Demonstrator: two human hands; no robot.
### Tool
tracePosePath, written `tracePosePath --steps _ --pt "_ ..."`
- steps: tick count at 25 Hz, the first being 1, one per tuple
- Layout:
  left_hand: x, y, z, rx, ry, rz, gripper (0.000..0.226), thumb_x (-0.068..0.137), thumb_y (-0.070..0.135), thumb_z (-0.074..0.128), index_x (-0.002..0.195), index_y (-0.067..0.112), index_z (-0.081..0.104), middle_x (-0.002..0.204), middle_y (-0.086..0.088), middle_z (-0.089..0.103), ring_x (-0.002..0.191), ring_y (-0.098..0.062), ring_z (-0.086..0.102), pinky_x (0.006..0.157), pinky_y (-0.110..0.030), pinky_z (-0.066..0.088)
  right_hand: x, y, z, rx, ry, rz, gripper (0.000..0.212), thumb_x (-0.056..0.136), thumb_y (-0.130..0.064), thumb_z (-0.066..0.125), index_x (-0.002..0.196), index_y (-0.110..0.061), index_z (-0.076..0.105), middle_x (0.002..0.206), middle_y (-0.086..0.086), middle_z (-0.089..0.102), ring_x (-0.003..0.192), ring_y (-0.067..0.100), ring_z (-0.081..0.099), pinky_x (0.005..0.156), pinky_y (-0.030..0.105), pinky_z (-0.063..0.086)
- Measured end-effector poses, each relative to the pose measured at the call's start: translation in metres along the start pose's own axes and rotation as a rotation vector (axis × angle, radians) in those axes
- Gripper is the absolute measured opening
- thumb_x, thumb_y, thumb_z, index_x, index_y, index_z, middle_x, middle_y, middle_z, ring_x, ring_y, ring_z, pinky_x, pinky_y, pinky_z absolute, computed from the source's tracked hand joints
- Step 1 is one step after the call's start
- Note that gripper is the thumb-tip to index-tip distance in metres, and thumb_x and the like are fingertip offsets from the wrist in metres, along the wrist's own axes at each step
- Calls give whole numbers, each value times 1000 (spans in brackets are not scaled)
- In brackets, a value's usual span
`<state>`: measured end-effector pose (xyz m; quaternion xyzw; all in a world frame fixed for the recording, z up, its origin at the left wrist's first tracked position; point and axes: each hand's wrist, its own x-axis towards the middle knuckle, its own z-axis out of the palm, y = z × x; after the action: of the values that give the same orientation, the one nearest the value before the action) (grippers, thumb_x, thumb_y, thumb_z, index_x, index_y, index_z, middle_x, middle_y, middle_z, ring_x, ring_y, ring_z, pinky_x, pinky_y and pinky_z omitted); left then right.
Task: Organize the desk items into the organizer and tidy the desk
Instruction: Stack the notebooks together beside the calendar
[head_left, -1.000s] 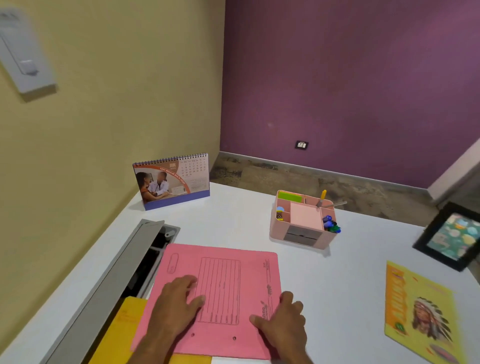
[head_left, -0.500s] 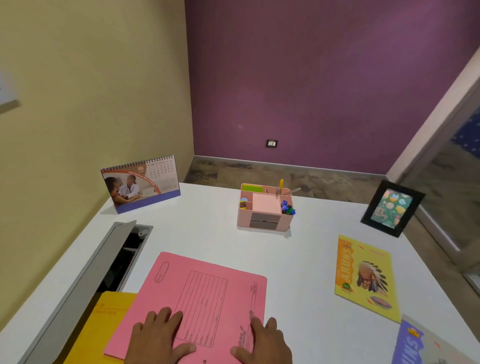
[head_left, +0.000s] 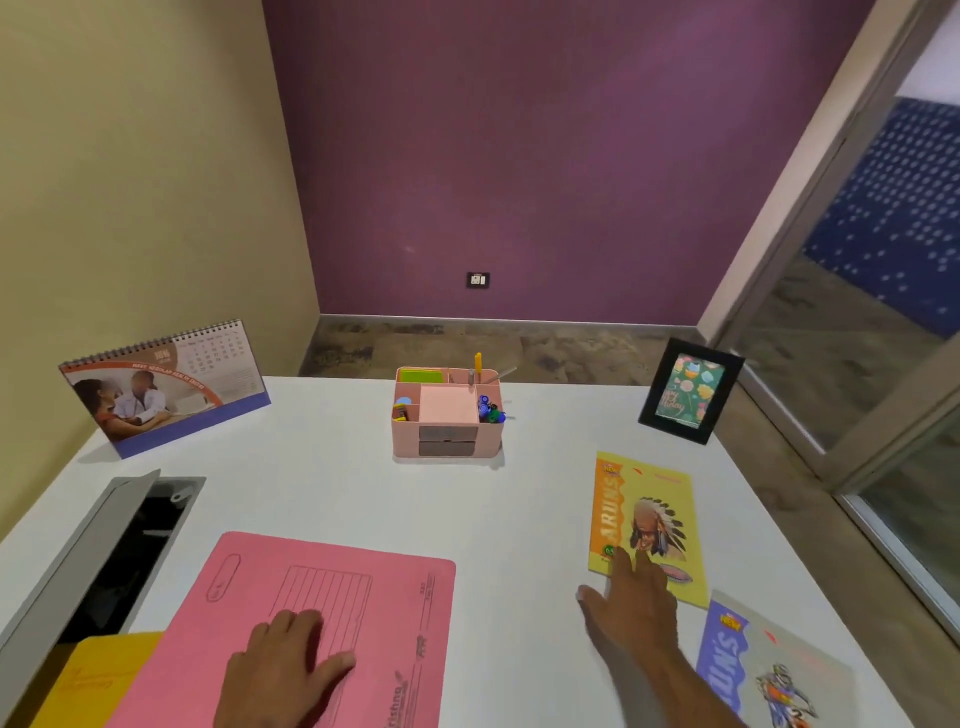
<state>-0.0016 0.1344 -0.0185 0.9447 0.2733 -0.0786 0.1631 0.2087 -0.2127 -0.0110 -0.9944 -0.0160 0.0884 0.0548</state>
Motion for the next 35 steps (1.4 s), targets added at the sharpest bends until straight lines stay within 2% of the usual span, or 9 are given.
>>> tracePosePath --steps 3,8,12,17,20,23,26,30,35 --pt "5 59 9 -354 -89 11 57 78 62 64 123 30 53 123 8 58 110 -13 55 101 -37 45 14 24 9 -30 -183 13 93 82 -77 34 153 -24 5 162 9 -3 148 37 -2 115 57 10" --pt "6 148 31 -733 -227 -14 36 77 38 77 106 24 60 101 2 64 94 -14 61 80 -20 48 -13 26 41 -17 -210 -95 92 77 -83 16 153 -33 3 162 -2 -8 148 32 -9 114 58 -4" --pt "-3 195 49 -874 -274 -122 50 78 32 79 119 17 56 115 -4 60 106 -16 56 84 -20 39 -55 21 61 0 -59 -191 73 71 -84 37 122 -38 63 136 -11 58 128 31 51 101 56 18" --pt "-15 225 52 -932 -360 -237 73 81 33 76 140 10 38 131 -13 55 107 -19 53 83 -23 38 -91 23 69 166 6 -288 48 61 -73 52 89 -42 75 107 -23 71 118 12 43 116 41 -5" --pt "-20 233 48 -987 -442 -329 76 86 26 72 143 0 29 132 -16 54 95 -16 52 61 -16 43 -95 22 66 213 -29 -278 43 63 -74 50 83 -45 74 100 -28 71 114 8 55 111 39 11" --pt "-24 236 52 -1001 -420 -354 47 79 19 76 117 -2 58 99 -6 70 77 -15 66 54 -19 50 -89 29 59 259 -109 -269 43 74 -71 48 97 -43 72 114 -27 67 117 7 58 107 39 28" --pt "-34 238 51 -898 -298 -317 12 87 10 66 92 10 55 83 2 63 69 -4 59 41 -9 35 -78 35 34 434 -108 -235 20 90 -38 53 102 -38 68 112 -10 72 109 15 64 95 29 45" --pt "-36 229 46 -966 -295 -305 17 93 3 57 88 15 46 92 -3 64 75 -8 62 40 -10 40 -54 69 5 520 105 214 41 90 -27 58 131 -26 54 137 2 57 122 20 53 98 38 48" --pt "-37 210 33 -1156 -314 -328 29 86 -12 54 97 14 47 100 -14 64 77 -19 65 44 -23 49 -45 117 5 188 -300 481 104 71 -75 57 150 -32 6 160 11 6 144 40 13 111 58 26"
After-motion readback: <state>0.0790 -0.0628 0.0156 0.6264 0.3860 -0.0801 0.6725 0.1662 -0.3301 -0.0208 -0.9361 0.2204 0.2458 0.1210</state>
